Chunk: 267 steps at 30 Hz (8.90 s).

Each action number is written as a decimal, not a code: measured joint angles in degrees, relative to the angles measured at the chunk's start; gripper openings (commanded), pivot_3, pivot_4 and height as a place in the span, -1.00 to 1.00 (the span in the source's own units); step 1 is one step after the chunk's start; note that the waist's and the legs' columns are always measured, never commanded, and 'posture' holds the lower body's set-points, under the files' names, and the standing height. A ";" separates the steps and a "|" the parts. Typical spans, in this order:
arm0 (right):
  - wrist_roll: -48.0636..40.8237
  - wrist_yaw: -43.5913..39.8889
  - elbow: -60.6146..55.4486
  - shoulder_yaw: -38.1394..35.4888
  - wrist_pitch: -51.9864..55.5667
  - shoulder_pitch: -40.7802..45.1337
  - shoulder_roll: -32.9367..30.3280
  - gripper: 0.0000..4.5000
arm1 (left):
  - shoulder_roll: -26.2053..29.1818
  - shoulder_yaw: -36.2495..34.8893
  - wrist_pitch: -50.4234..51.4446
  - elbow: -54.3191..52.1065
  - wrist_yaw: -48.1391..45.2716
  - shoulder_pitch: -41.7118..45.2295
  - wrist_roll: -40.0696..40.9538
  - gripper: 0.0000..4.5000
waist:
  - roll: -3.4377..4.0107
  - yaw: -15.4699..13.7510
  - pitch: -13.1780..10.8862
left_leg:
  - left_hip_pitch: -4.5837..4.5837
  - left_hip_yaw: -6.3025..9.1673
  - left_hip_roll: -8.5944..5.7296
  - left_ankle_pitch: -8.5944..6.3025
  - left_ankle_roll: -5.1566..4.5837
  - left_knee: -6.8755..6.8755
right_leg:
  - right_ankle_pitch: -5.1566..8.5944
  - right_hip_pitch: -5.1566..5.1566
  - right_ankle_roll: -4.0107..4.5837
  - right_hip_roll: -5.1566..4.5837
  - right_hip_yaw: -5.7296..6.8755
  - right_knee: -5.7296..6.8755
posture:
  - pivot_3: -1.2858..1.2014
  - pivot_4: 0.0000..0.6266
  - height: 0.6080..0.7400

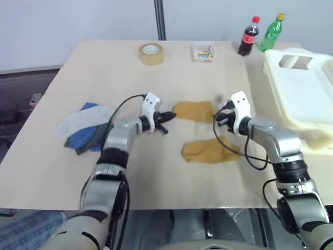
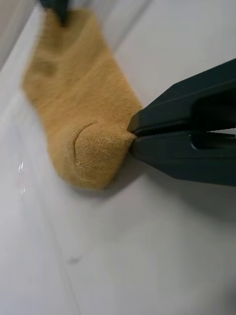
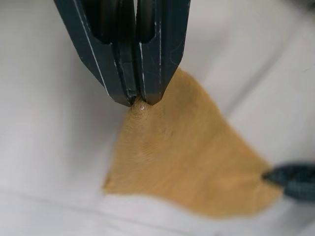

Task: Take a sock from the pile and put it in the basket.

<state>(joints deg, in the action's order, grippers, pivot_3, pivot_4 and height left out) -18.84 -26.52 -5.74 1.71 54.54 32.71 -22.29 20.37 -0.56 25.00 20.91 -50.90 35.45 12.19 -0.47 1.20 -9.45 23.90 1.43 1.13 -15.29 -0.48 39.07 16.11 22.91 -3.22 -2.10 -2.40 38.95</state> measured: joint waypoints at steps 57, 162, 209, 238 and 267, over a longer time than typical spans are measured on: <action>11.14 -6.93 -22.35 17.79 -22.02 -21.73 -20.04 0.32 | 0.16 -7.49 31.54 -48.08 26.64 -38.44 40.82 0.19 | -0.06 -0.50 0.06 | -0.33 0.08 0.04 -0.01 -0.01 0.05 | 0.02 -0.35 0.02 0.09 0.11 -0.10 | 0.03 -0.52 1.00; 10.88 -14.01 -32.74 6.16 -7.48 -22.61 -10.28 0.32 | -8.91 1.95 32.05 -12.59 -7.00 -13.44 38.44 0.48 | -0.25 -0.59 0.37 | -1.09 0.20 0.09 0.02 0.09 -0.98 | 0.06 -1.19 0.08 -0.02 0.24 -1.09 | 0.03 -0.52 1.00; -13.26 -4.23 -27.94 -6.84 8.08 -20.28 -10.85 0.98 | -13.93 7.24 23.11 -0.73 -19.37 -5.20 27.21 0.45 | 0.38 -0.76 0.57 | -1.10 0.34 -0.18 0.03 0.05 -0.80 | 0.05 -1.31 0.04 -0.09 0.39 -1.01 | 0.03 -0.52 1.00; -19.86 2.21 -24.61 -9.18 15.30 -24.11 -6.53 0.98 | -13.89 5.65 21.92 0.96 -20.04 -5.04 25.95 0.45 | 0.58 -0.53 0.70 | -1.13 0.31 -0.11 0.04 0.04 -0.80 | 0.06 -1.30 0.04 0.02 0.35 -1.00 | 0.03 -0.52 1.00; -21.79 1.93 -22.15 -6.45 16.45 -22.92 -5.44 -0.97 | 1.51 13.40 -14.27 -16.07 -9.96 -17.33 1.99 0.45 | 0.14 0.63 0.55 | -1.15 0.12 0.20 0.03 0.03 -1.08 | 0.07 -1.19 0.08 0.10 0.12 -1.14 | 0.03 -0.52 1.00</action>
<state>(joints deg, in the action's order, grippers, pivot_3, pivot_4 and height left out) -40.63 -24.58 -27.89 -4.75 70.98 9.79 -27.72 21.88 12.84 10.73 4.84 -60.86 18.12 14.18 -0.33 1.83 -8.90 22.75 1.55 1.33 -15.26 -0.45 37.99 16.17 21.72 -3.15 -2.00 -2.28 37.82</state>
